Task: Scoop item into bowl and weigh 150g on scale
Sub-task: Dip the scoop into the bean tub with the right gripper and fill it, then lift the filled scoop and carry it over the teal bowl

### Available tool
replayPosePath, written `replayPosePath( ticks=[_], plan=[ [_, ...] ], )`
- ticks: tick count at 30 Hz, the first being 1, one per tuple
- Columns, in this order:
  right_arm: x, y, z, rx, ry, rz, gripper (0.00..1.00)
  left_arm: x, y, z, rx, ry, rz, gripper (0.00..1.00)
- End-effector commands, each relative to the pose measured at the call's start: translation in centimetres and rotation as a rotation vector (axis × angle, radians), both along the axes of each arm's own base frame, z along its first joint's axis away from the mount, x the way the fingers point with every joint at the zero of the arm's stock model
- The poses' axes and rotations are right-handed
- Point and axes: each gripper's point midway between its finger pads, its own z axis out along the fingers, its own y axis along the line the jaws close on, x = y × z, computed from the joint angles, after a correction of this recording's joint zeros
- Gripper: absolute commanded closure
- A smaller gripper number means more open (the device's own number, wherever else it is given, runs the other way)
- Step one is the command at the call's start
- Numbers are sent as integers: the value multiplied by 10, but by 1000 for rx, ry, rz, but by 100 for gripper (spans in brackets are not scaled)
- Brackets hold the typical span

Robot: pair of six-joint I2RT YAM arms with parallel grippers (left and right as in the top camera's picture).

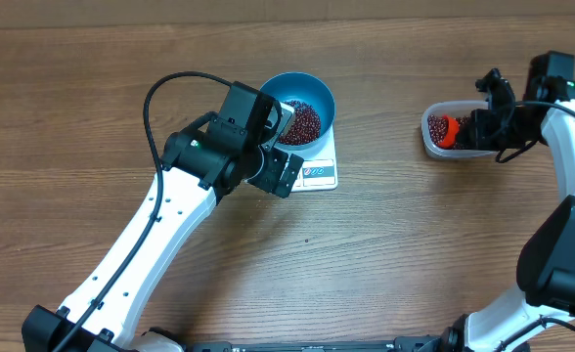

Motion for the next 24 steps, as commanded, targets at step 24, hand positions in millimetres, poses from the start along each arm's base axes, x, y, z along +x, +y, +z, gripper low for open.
replayPosePath(
  ticks=[24],
  plan=[
    [-12,-42,23,305,-125,-109,96,-1,1,7,-18,-16,8,0]
  ],
)
